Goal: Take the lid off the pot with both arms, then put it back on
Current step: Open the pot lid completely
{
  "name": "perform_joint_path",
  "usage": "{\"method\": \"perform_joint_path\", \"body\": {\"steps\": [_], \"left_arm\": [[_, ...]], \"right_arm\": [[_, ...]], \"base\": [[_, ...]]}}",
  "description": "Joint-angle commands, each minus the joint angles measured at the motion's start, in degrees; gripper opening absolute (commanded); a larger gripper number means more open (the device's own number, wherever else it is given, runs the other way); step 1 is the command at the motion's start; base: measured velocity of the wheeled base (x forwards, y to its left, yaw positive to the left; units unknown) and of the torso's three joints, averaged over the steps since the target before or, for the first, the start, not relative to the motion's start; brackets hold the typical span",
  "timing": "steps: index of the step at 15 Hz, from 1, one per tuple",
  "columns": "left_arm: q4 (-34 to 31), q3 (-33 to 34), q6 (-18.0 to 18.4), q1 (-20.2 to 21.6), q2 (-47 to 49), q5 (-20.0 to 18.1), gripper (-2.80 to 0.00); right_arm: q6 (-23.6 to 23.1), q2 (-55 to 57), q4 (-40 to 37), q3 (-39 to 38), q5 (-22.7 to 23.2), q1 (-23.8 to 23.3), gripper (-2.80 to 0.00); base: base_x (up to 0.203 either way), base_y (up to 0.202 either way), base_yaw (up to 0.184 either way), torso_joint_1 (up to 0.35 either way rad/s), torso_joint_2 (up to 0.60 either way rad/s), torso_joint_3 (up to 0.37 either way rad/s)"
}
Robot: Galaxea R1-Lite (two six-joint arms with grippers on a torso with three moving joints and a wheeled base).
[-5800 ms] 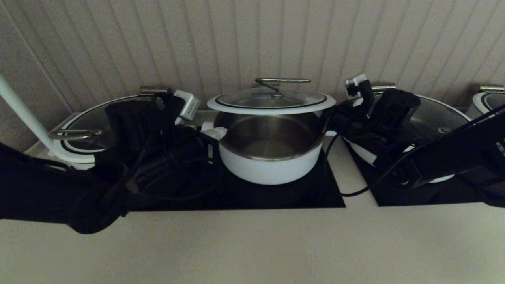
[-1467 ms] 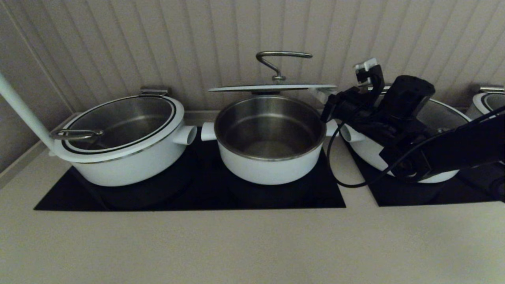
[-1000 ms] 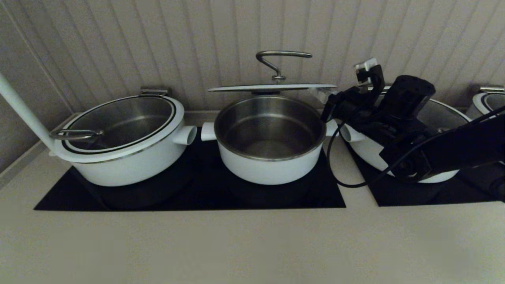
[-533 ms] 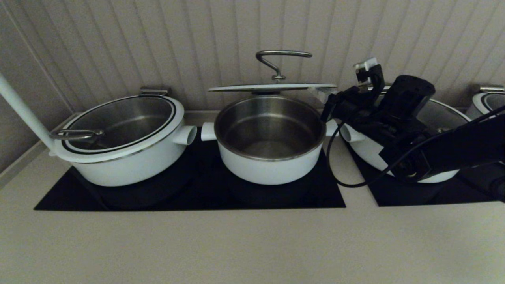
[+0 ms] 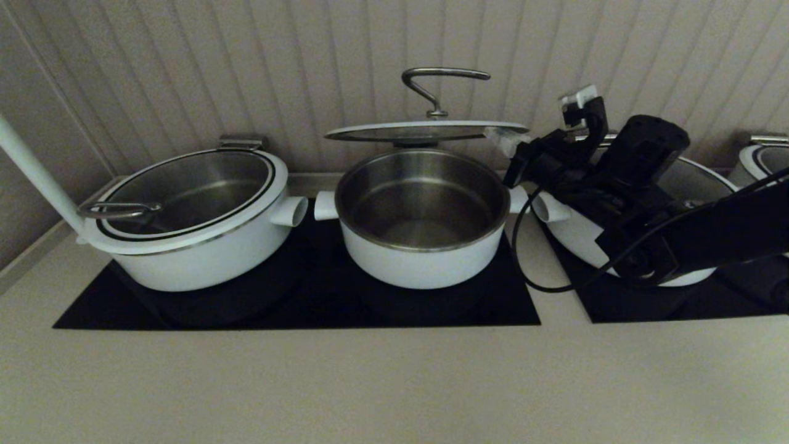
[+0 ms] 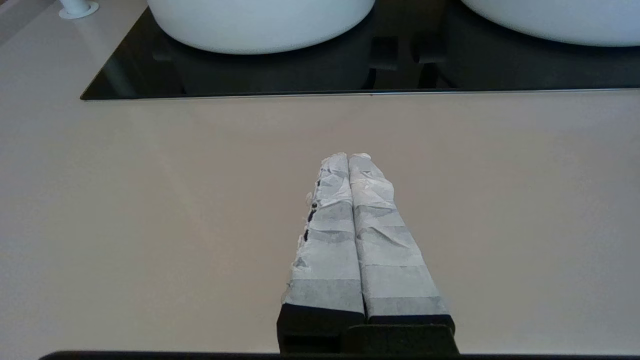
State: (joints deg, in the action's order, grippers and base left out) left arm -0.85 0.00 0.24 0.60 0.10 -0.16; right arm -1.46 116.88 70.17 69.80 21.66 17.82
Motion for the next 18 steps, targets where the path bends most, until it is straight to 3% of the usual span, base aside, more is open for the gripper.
{"method": "perform_joint_path", "body": {"steps": [1,8,18], "left_arm": [[0.0,0.0,0.0,0.0,0.0,0.0,-2.80],[0.0,0.0,0.0,0.0,0.0,0.0,-2.80],[0.0,0.0,0.0,0.0,0.0,0.0,-2.80]], "right_arm": [[-0.9,-1.2,0.5,-0.9,0.1,0.0,-2.80],[-4.8,-0.7,0.5,-0.4,-0.1,-1.5,-2.80],[-5.0,-4.0,-0.2,-2.1,-1.4,-1.7,-2.80]], "base": [[0.000,0.000,0.000,0.000,0.00,0.000],[0.000,0.000,0.000,0.000,0.00,0.000],[0.000,0.000,0.000,0.000,0.00,0.000]]}}
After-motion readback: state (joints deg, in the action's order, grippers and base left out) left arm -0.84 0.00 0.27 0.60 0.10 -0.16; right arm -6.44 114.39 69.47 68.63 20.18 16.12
